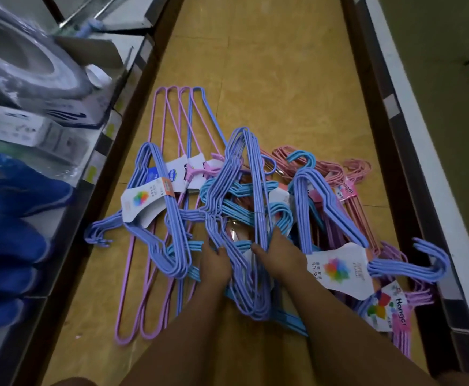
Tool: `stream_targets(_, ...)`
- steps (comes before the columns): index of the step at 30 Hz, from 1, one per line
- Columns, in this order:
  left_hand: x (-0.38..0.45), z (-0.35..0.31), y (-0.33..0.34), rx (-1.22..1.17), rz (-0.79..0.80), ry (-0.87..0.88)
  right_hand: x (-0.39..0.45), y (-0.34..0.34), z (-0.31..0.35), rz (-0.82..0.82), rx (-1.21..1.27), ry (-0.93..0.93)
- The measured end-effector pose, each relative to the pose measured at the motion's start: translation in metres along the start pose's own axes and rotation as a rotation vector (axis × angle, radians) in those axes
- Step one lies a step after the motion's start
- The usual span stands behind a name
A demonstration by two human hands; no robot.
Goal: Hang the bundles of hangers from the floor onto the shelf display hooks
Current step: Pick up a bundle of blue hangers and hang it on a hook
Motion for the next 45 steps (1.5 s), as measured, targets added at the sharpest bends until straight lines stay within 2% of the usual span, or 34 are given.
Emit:
stream_targets(3,0.007,0.012,0.016,-0.097,0.006,-0.126,0.004,0.011,0.0,0.001,0.047,0.026)
stream_targets(8,0.019,0.034,0.048,-0.326,0.184,-0.286,0.007,0.01,0.001,-0.013,0.071,0.045)
stream_targets(10,0.015,0.025,0.045,-0.347,0.173,-0.266,0.006,0.004,0.003,-0.022,0.074,0.062)
stream_targets(13,0.01,0.014,0.037,-0.334,0.11,-0.215,-0.001,0.0,0.012,-0.121,0.107,0.106)
stream_targets(17,0.006,-0.001,0.034,-0.351,0.101,-0.193,-0.007,-0.009,0.026,-0.268,0.313,0.152)
stream_targets(20,0.007,-0.012,0.028,-0.395,0.082,-0.193,-0.01,-0.024,0.039,-0.31,0.37,0.115)
stream_targets(23,0.0,-0.021,0.027,-0.518,0.168,-0.202,-0.018,-0.031,0.052,-0.33,0.369,0.025)
stream_targets(29,-0.017,-0.051,0.038,-0.838,0.224,-0.301,-0.031,-0.061,0.064,-0.41,0.342,-0.109)
stream_targets(34,-0.023,-0.094,0.04,-0.68,0.156,-0.113,-0.035,-0.098,0.056,-0.51,0.473,-0.017)
stream_targets(37,-0.024,-0.115,0.023,-0.345,0.002,0.032,-0.046,-0.111,0.051,-0.518,0.59,0.064)
stream_targets(43,-0.082,-0.162,-0.038,0.198,-0.101,0.231,-0.098,-0.15,0.065,-0.344,0.494,0.071)
stream_targets(45,-0.107,-0.178,-0.065,0.338,-0.134,0.274,-0.122,-0.182,0.073,-0.415,0.463,0.073)
Point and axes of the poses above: each hand's wrist, its own x-axis towards the middle knuckle, its own y-axis out of the palm, z = x × y, the point moved 4 cm from there along x, towards the middle knuckle, and after that the axes turned 1 degree about x, right-handed, at the moved point
